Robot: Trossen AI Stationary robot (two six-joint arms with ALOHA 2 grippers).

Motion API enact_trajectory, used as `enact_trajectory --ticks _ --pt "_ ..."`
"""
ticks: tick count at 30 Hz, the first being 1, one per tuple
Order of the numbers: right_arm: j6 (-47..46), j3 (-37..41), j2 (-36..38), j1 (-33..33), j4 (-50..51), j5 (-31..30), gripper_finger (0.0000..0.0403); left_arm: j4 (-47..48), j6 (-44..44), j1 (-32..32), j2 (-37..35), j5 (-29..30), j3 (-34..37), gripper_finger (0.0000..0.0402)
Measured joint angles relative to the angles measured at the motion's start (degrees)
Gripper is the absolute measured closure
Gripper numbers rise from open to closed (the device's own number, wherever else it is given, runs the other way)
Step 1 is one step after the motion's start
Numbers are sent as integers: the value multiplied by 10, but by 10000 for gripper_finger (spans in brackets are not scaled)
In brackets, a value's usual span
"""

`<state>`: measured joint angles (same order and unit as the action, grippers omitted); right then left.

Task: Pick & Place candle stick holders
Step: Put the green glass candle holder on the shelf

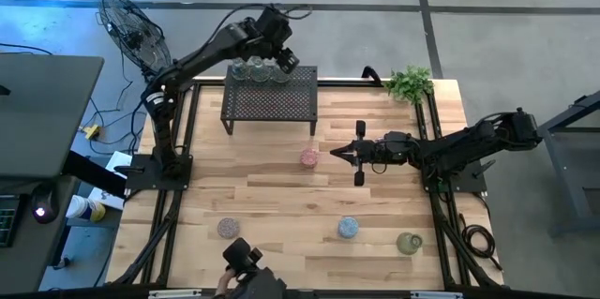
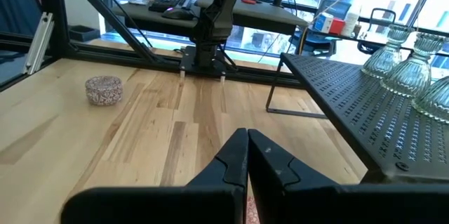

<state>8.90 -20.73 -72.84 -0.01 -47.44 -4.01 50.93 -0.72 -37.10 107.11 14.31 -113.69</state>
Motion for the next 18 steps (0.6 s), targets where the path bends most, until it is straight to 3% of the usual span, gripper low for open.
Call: enact_trajectory --ticks 4,9,13,18 --pt "-1 0 0 0 2 0 402 24 -35 6 -17 -16 -36 208" --pt "-15 0 0 0 11 -18 401 18 -57 61 -80 -17 10 299" --pt "-29 0 0 0 17 -27 402 -52 -64 115 -149 -44 130 384" --pt "-47 0 0 0 23 -29 402 -263 -50 182 -266 -58 372 381"
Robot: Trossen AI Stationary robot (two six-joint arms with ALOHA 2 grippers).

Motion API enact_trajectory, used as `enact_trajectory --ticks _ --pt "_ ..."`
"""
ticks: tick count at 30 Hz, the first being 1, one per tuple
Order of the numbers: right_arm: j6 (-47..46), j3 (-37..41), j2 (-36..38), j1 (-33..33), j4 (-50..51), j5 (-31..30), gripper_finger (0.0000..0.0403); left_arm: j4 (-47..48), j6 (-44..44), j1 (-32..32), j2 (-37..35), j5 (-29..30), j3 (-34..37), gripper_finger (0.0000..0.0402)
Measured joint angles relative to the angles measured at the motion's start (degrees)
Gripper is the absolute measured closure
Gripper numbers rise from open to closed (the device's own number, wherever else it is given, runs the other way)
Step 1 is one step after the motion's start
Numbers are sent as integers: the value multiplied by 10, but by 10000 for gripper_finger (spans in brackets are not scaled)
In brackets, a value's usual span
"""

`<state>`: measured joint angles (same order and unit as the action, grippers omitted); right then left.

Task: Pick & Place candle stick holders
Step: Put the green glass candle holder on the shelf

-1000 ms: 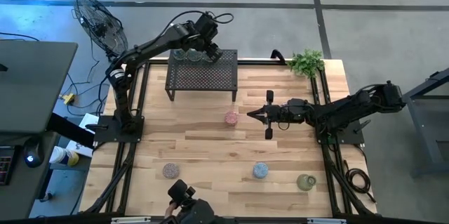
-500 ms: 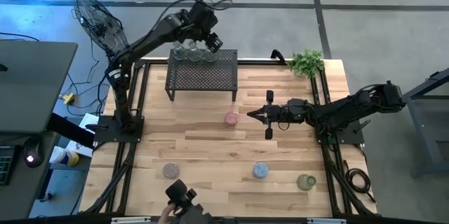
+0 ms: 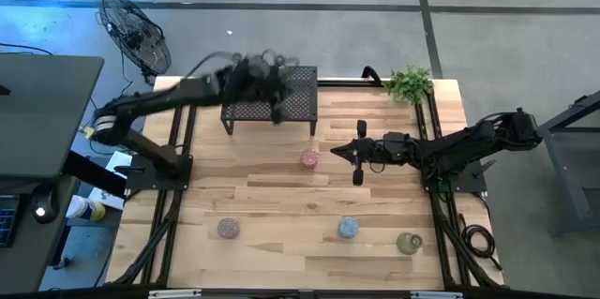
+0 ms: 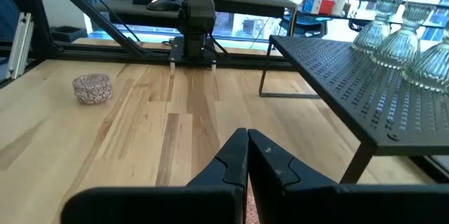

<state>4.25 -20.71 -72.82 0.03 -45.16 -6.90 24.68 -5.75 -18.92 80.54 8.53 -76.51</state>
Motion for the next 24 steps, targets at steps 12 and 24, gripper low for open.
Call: enact_trajectory --ticks 12,24 --pt "-76 -6 23 0 50 -51 402 -251 147 84 -154 -16 365 395" --pt "-388 -220 99 121 704 -168 402 -728 105 149 -158 -31 630 397"
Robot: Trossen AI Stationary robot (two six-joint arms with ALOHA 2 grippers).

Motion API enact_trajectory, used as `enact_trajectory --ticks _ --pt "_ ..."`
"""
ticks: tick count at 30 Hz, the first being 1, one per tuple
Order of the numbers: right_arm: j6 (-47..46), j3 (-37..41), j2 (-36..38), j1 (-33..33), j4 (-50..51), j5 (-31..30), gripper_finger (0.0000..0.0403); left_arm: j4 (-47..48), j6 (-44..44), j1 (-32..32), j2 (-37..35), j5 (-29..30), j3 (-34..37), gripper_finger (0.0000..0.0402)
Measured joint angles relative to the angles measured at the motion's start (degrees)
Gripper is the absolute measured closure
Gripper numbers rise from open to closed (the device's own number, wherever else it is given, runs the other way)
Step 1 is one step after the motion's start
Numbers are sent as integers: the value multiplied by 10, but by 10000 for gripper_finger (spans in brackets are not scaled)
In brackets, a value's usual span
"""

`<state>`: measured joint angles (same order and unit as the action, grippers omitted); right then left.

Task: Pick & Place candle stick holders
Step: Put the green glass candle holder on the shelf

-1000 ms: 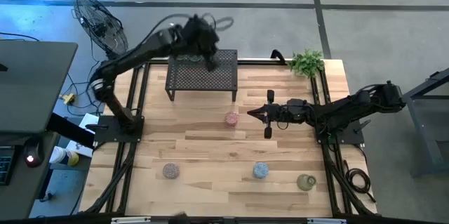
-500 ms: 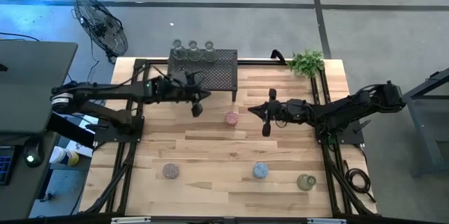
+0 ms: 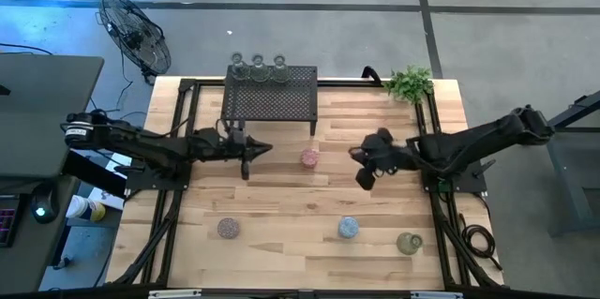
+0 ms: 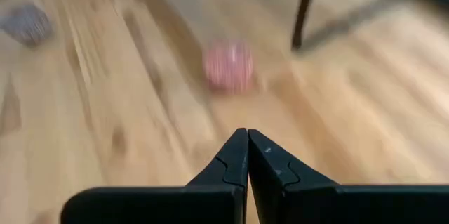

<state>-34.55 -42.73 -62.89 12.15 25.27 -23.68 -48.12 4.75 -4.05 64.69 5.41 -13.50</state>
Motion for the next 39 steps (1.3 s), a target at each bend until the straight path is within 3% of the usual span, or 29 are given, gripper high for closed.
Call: enact_trajectory --ticks 11,17,21,27,34,39 --pt "-447 -187 -81 216 377 12 403 -26 0 0 0 -22 22 397" --pt "-672 -245 -133 334 467 73 402 -27 0 0 0 -23 21 396" --pt "-784 -251 -154 397 461 134 389 -27 0 0 0 -23 22 396" --pt "-904 -252 -184 459 444 189 288 -33 -6 0 1 -24 22 396" --pt "-918 -252 -223 485 440 236 136 -52 -16 0 1 -24 21 396" --pt "-889 -250 -245 488 440 237 92 -58 -17 0 1 -24 21 396"
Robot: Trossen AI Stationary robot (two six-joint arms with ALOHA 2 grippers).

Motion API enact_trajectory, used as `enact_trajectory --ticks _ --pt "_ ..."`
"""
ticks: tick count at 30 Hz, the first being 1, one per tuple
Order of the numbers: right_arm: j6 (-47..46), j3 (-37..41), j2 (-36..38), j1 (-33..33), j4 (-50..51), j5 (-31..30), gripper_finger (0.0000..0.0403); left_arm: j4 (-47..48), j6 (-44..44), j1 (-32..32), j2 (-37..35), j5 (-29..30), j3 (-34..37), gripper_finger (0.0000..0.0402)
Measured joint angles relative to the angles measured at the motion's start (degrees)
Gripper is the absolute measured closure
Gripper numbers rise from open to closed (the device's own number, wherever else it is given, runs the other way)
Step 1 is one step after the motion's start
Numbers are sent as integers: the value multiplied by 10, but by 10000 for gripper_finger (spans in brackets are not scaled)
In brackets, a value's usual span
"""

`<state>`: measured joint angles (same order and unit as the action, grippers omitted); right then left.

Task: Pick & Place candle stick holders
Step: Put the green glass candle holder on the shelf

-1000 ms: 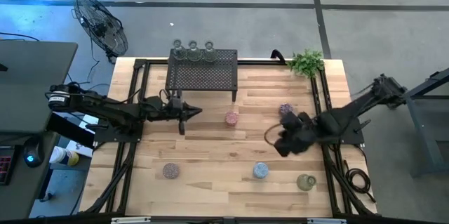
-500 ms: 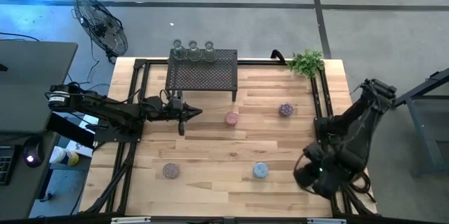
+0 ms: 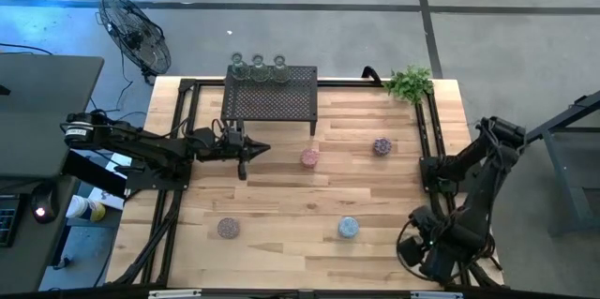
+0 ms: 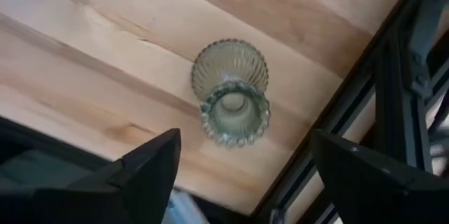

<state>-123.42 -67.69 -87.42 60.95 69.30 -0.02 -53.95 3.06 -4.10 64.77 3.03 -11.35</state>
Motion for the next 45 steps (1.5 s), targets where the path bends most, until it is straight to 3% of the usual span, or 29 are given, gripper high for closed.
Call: enact_trajectory --ticks 4,13,23,30,33,40,45 --pt "51 0 -33 0 0 -3 89 0 0 0 0 2 0 396" --pt "68 0 -68 0 -15 -16 98 -2 0 0 0 5 0 396" --pt "70 42 -68 -2 -87 -2 180 -2 0 0 0 5 0 396" --pt "103 50 -62 -19 -97 -25 247 -2 -8 0 0 5 0 396" --pt "124 50 -49 -30 -97 -36 249 -2 -13 0 0 6 0 396" --pt "215 26 10 -114 -95 -75 245 2 -10 0 0 7 0 396" --pt "407 -3 40 -247 -76 -82 247 23 17 -14 0 22 0 396"
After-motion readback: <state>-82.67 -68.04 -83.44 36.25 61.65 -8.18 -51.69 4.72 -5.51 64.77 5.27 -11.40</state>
